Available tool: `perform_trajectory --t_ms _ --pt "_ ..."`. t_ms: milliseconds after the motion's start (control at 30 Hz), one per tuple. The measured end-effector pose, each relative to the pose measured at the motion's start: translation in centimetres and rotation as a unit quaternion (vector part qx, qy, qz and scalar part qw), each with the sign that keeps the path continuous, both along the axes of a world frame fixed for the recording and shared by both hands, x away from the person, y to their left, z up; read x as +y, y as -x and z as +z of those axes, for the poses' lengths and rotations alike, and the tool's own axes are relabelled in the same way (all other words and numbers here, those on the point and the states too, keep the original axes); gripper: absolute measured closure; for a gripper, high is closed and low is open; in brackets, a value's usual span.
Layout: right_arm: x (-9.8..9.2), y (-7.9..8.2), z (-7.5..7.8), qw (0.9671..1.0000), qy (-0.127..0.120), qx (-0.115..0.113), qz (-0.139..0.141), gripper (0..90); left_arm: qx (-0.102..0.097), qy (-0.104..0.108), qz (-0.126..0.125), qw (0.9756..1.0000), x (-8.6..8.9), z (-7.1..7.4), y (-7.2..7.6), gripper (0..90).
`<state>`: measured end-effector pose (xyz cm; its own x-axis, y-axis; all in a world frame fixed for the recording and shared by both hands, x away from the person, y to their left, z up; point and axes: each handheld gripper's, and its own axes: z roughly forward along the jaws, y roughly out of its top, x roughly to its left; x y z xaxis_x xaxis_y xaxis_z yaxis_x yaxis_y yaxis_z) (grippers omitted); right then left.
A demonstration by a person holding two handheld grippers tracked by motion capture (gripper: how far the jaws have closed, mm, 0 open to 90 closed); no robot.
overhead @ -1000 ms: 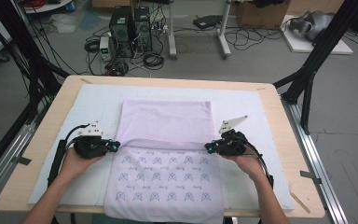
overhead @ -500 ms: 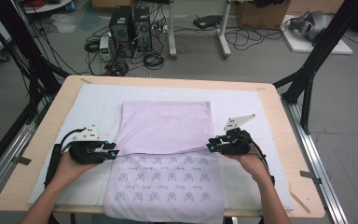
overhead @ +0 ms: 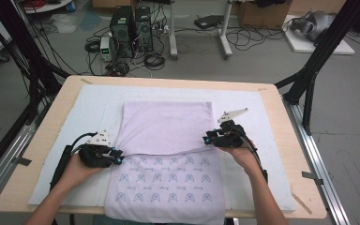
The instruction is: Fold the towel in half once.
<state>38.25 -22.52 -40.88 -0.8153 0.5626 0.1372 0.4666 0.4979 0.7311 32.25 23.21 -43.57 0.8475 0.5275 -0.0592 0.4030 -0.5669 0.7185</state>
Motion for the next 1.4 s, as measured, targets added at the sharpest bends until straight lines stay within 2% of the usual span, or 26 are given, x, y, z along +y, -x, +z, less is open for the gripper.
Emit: perform_trajectory --t_ms 67,133,200,233,400,467,500,567,733,867,967,1033,1100,1133,1267,1400 --pt "0.7 -0.6 0.0 1.0000 0.004 -0.001 -0.002 65.7 0.003 0.005 0.001 1.0000 0.1 -0.1 0.0 70.6" --pt "1.2 -1.0 -0.2 0.9998 0.017 0.007 0.000 65.7 0.003 0.007 0.003 1.0000 0.2 0.0 0.0 70.3" --pt "1.3 -1.2 -0.8 0.9992 0.032 0.025 0.006 65.3 -0.001 0.007 0.005 1.0000 0.3 0.1 0.1 69.1" --pt "1.3 -0.9 -1.0 0.9985 0.043 0.033 0.010 65.3 -0.004 0.011 0.006 0.9999 0.4 0.3 0.1 68.3" --pt "0.2 1.6 -1.2 0.9971 0.051 0.041 0.038 65.4 -0.019 0.037 0.023 0.9989 1.4 1.2 0.4 65.6" --pt "-0.4 2.5 -1.3 0.9949 0.068 0.057 0.047 63.2 -0.024 0.042 0.029 0.9984 1.7 1.4 0.4 64.6" --pt "-0.7 3.0 -1.3 0.9948 0.074 0.054 0.043 63.7 -0.025 0.045 0.034 0.9981 1.8 1.5 0.4 64.7" --pt "-1.2 3.3 -0.9 0.9970 0.053 0.042 0.038 64.1 -0.028 0.046 0.039 0.9978 2.0 1.5 0.4 64.9" --pt "-0.9 2.6 -0.7 0.9988 0.038 0.018 0.022 65.4 -0.028 0.045 0.042 0.9977 1.4 1.3 -0.1 69.1" --pt "-0.3 1.9 -1.1 0.9991 0.033 0.018 0.021 65.4 -0.021 0.031 0.042 0.9984 0.9 0.7 -0.6 69.5" --pt "-0.2 2.0 -1.6 0.9978 0.055 0.025 0.026 64.6 -0.015 0.021 0.045 0.9987 0.6 0.3 -0.8 68.3" --pt "-0.6 2.2 -2.0 0.9976 0.057 0.031 0.024 63.7 -0.015 0.013 0.051 0.9985 0.5 0.0 -0.9 65.5" --pt "-1.1 2.3 -2.3 0.9981 0.049 0.034 0.019 63.8 -0.012 0.002 0.051 0.9986 0.4 -0.3 -1.1 63.8" --pt "-1.3 2.3 -2.5 0.9985 0.041 0.034 0.016 63.8 -0.013 0.005 0.052 0.9985 0.3 -0.4 -1.1 64.0" --pt "-1.3 2.4 -2.7 0.9987 0.042 0.025 0.014 68.8 -0.023 0.000 0.052 0.9984 0.0 -0.5 -1.0 70.5" --pt "-1.0 2.6 -2.6 0.9982 0.056 0.014 0.018 81.7 -0.034 0.003 0.052 0.9981 -0.1 -0.6 -0.8 82.3"
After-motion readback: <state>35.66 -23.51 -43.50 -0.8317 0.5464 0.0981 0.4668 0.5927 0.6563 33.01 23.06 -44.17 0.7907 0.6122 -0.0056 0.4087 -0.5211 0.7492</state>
